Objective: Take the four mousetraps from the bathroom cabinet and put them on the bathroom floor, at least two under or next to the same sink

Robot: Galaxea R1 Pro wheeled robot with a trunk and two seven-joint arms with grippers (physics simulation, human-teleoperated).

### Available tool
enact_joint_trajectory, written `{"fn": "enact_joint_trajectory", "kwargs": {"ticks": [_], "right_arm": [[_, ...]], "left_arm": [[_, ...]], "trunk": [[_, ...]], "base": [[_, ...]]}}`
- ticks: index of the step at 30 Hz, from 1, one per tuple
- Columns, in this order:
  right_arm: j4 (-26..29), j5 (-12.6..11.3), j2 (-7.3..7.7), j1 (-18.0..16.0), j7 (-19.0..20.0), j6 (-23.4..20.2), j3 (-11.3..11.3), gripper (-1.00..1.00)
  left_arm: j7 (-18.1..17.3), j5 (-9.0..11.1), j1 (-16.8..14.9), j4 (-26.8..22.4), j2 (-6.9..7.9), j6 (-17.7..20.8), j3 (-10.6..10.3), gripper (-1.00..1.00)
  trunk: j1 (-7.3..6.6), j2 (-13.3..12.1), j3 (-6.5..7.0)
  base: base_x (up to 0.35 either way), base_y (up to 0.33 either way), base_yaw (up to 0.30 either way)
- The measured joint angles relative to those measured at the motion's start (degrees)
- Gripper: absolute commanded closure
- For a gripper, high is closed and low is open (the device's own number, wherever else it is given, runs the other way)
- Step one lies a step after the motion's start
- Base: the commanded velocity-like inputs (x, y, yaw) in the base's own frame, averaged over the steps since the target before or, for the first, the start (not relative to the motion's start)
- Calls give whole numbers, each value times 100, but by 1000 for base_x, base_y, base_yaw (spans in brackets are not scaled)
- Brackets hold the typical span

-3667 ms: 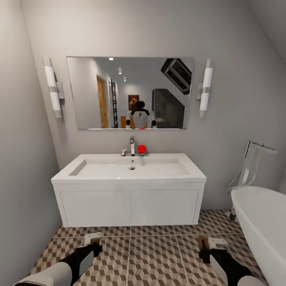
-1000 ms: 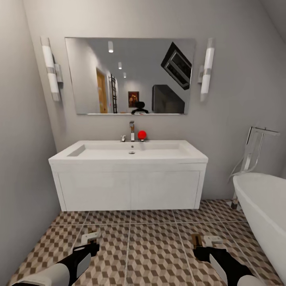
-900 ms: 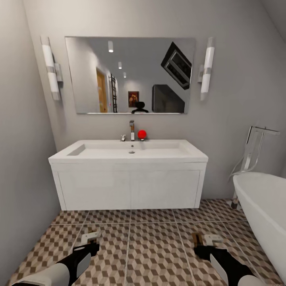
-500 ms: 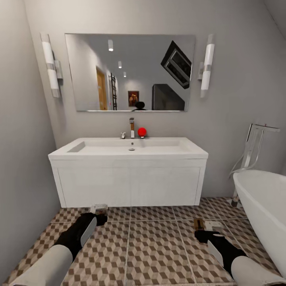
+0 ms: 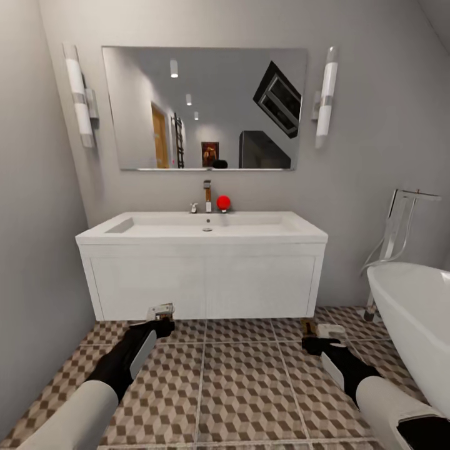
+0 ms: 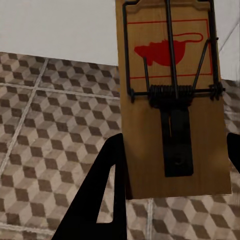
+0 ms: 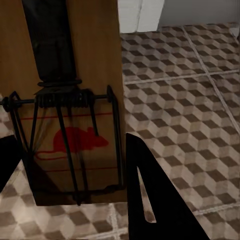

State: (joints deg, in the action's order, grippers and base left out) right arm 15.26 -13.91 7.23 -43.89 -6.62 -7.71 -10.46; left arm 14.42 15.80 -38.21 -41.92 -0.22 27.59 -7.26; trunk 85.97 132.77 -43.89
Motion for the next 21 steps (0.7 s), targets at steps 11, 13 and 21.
{"fn": "enact_joint_trajectory", "kwargs": {"ticks": [11, 13, 21], "right_arm": [[520, -3, -272, -166, -124, 18, -14, 100], [614, 11, -354, -169, -412, -6, -28, 100], [688, 3, -417, -170, -713, -17, -38, 100]], "left_arm": [[186, -174, -33, -359, -751, 12, -48, 100], [486, -412, -37, -333, -830, 33, -59, 100], [824, -605, -42, -248, -848, 36, -30, 100]], "trunk": [[242, 441, -198], [286, 521, -234], [462, 842, -378]], "base": [[0, 0, 0], [0, 0, 0], [0, 0, 0]]}}
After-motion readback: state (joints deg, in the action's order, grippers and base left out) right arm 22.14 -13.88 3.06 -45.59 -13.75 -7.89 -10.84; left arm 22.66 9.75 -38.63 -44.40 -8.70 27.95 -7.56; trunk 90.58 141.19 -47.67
